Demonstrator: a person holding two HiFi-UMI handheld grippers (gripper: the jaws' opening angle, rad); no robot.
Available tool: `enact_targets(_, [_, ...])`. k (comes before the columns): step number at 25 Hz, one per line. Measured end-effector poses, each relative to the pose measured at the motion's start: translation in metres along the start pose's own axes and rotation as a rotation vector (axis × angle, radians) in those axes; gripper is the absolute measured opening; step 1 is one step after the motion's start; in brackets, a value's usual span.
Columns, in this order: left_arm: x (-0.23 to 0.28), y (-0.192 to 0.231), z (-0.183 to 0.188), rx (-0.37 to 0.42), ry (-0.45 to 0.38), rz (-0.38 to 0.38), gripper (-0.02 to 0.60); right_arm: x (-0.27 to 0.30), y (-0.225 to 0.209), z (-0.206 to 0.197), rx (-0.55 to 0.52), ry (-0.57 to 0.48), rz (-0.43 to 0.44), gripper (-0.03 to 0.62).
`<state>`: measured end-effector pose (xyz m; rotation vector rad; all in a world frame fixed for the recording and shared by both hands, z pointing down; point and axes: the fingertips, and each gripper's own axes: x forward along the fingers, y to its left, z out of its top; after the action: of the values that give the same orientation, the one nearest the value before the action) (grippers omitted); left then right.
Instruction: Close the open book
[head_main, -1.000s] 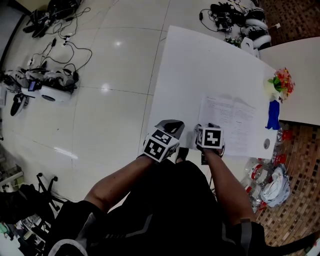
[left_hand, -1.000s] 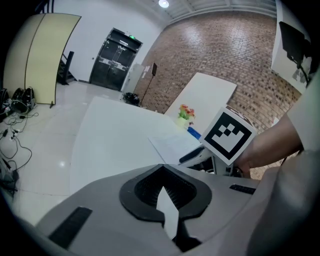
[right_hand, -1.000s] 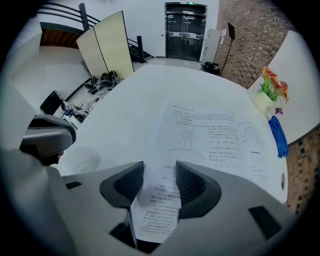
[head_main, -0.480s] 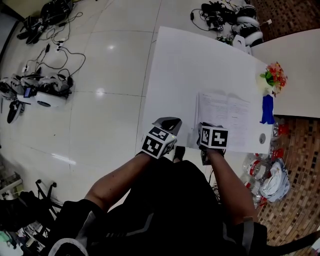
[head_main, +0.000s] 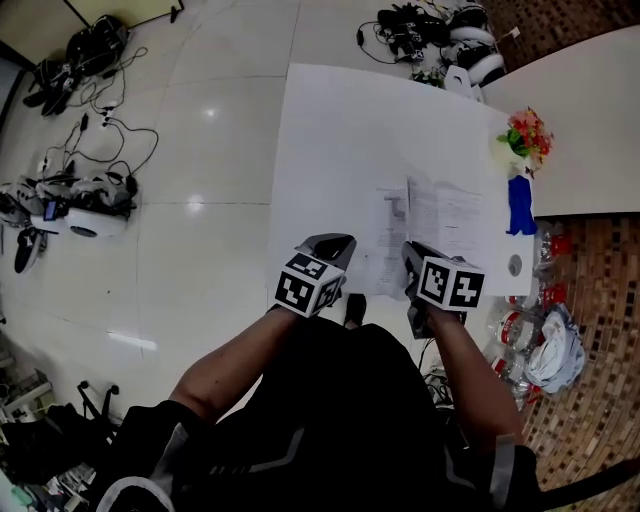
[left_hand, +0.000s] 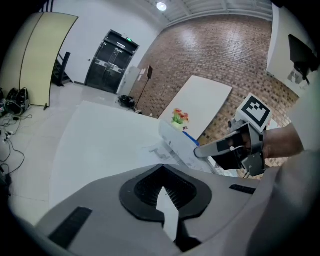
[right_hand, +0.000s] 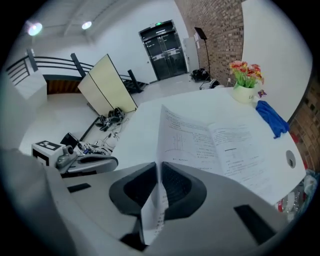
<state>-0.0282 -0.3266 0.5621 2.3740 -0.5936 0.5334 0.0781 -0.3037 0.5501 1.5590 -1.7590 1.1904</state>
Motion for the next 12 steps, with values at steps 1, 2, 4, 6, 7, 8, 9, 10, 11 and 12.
enact_targets(1, [0.002, -0.004, 0.003, 0.006, -0.003, -0.005, -0.005, -0.009, -0.004, 0.004, 0.014, -0.021, 0.006, 0.041])
enact_targets(2, [0.004, -0.008, 0.007, 0.012, -0.006, -0.01, -0.005, -0.017, -0.009, 0.008, 0.031, -0.041, 0.012, 0.041])
enact_targets(4, [0.009, -0.016, 0.013, 0.029, -0.011, -0.02, -0.005, -0.033, -0.022, 0.015, 0.07, -0.082, 0.021, 0.038])
enact_targets(6, [0.014, -0.026, 0.018, 0.046, -0.009, -0.033, -0.005, -0.049, -0.038, 0.021, 0.103, -0.116, 0.026, 0.038])
enact_targets(7, [0.017, -0.031, 0.021, 0.053, -0.007, -0.039, -0.005, -0.055, -0.047, 0.024, 0.118, -0.13, 0.029, 0.037])
enact_targets(8, [0.02, -0.036, 0.023, 0.059, -0.006, -0.042, -0.005, -0.061, -0.056, 0.026, 0.13, -0.139, 0.033, 0.037])
enact_targets(9, [0.023, -0.041, 0.025, 0.064, -0.006, -0.045, -0.005, -0.066, -0.064, 0.028, 0.139, -0.143, 0.04, 0.037])
enact_targets(10, [0.026, -0.045, 0.027, 0.067, -0.007, -0.047, -0.005, -0.07, -0.072, 0.03, 0.146, -0.143, 0.049, 0.037])
enact_targets(11, [0.029, -0.05, 0.029, 0.071, -0.009, -0.048, -0.005, -0.074, -0.08, 0.031, 0.153, -0.14, 0.059, 0.037])
enact_targets(12, [0.032, -0.055, 0.031, 0.074, -0.009, -0.049, -0.005, -0.076, -0.088, 0.032, 0.163, -0.138, 0.069, 0.037])
